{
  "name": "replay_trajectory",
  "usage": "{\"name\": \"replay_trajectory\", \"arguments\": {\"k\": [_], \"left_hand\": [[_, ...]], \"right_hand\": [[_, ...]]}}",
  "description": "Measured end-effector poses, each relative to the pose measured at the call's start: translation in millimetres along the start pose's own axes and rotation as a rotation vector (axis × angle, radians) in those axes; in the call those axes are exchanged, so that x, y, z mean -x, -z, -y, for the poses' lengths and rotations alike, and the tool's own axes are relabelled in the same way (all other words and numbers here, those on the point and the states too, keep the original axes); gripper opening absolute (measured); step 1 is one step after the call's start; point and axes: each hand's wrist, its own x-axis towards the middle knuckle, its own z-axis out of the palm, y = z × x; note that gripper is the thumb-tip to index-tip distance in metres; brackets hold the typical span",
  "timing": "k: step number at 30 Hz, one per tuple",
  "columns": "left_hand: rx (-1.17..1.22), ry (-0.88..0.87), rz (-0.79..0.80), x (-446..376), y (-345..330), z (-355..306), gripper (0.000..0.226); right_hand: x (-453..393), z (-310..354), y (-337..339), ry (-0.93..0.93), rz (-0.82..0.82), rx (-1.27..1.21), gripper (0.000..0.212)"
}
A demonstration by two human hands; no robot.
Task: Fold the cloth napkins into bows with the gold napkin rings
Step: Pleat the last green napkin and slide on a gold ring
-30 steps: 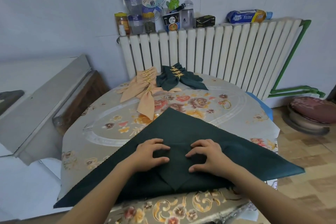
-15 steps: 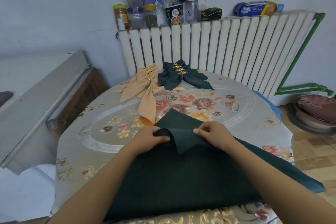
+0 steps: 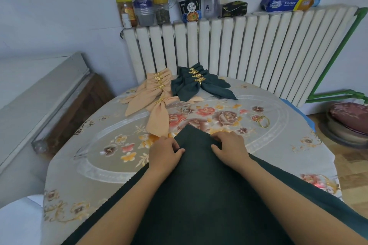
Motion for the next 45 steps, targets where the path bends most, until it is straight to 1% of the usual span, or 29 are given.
{"name": "replay_trajectory", "arguments": {"k": [3,6,8,15,17,19,21,22,23,24,25,27,28,29,31,33,36,38,41,43,45], "left_hand": [[0.005,0.023,0.003,-6,-1,0,0.014],[-0.006,0.048,-0.023,-13,-1,0,0.013],[-0.061,0.040,-0.066,-17,-1,0,0.013],[-0.245,-0.041,-0.145,-26,-7,6,0.017],[-0.239,-0.049,-0.217,-33,-5,11,0.018],[-0.170,0.000,-0.335,-46,3,15,0.019],[-0.106,0.113,-0.441,-66,10,21,0.026],[-0.087,0.181,-0.463,-81,12,25,0.032],[-0.070,0.254,-0.433,-90,14,26,0.041],[-0.043,0.326,-0.363,-105,16,29,0.053],[-0.005,0.391,-0.255,-116,15,30,0.063],[0.034,0.441,-0.066,-142,9,33,0.075],[0.033,0.429,-0.026,-153,5,35,0.077],[0.037,0.407,-0.016,-160,0,38,0.075],[0.048,0.353,-0.053,-174,-7,45,0.067],[0.042,0.314,-0.095,-185,-8,51,0.064],[-0.031,0.231,-0.177,-202,3,59,0.060],[-0.055,0.142,-0.203,-219,10,65,0.061],[0.016,0.047,-0.150,-244,19,75,0.057],[0.031,0.054,-0.090,-257,19,80,0.056],[0.008,0.093,-0.033,-262,14,83,0.060]], "right_hand": [[-14,4,-8,-0.057,-0.076,-0.058,0.024],[-28,10,-15,-0.102,-0.123,-0.174,0.022],[-35,14,-19,-0.109,-0.131,-0.195,0.021],[-52,21,-24,-0.119,-0.164,-0.048,0.021],[-58,28,-24,-0.086,-0.181,0.003,0.025],[-67,37,-26,-0.041,-0.189,0.032,0.029],[-78,49,-29,-0.004,-0.187,-0.019,0.029],[-86,56,-30,0.011,-0.181,-0.069,0.028],[-88,62,-30,0.019,-0.152,-0.127,0.029],[-97,70,-32,0.036,-0.114,-0.177,0.031],[-102,77,-35,0.054,-0.064,-0.227,0.034],[-120,92,-41,0.066,0.032,-0.324,0.037],[-127,97,-43,0.049,0.055,-0.374,0.038],[-132,100,-45,0.015,0.057,-0.433,0.038],[-140,103,-52,-0.067,0.031,-0.557,0.040],[-143,102,-58,-0.097,-0.001,-0.623,0.040],[-147,99,-63,-0.051,-0.044,-0.605,0.038],[-149,95,-68,-0.030,-0.072,-0.578,0.037],[-145,93,-76,0.019,-0.136,-0.545,0.035],[-145,92,-80,0.047,-0.157,-0.527,0.033],[-147,89,-83,0.038,-0.153,-0.548,0.032]]}}
